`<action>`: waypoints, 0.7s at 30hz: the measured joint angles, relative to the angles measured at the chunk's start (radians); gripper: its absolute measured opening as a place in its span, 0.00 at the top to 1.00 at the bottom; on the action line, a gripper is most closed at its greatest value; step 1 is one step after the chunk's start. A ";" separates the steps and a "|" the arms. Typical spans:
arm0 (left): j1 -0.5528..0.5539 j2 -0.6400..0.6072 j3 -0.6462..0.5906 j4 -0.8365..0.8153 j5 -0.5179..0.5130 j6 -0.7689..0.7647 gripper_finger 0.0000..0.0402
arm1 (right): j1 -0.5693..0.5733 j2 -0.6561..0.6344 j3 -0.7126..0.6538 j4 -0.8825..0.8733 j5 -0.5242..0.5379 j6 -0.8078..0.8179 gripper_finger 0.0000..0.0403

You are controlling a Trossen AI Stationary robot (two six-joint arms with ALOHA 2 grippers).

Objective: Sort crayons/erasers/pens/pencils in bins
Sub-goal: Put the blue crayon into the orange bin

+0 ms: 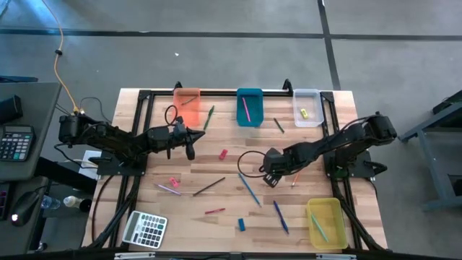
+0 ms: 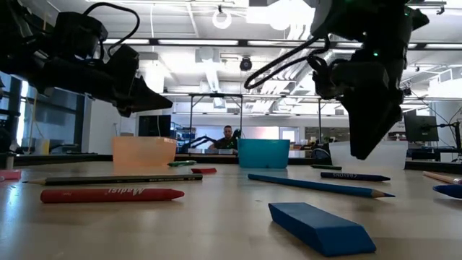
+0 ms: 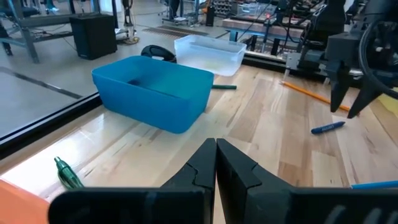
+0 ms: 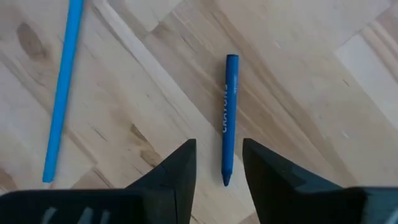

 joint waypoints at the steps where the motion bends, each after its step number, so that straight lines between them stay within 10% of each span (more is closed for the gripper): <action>1: 0.000 0.000 0.000 0.000 0.000 0.005 1.00 | 0.004 0.000 -0.007 -0.003 0.013 0.011 0.69; 21: 0.000 0.000 0.000 0.000 -0.001 0.005 1.00 | 0.055 0.109 -0.018 0.021 0.036 0.039 0.73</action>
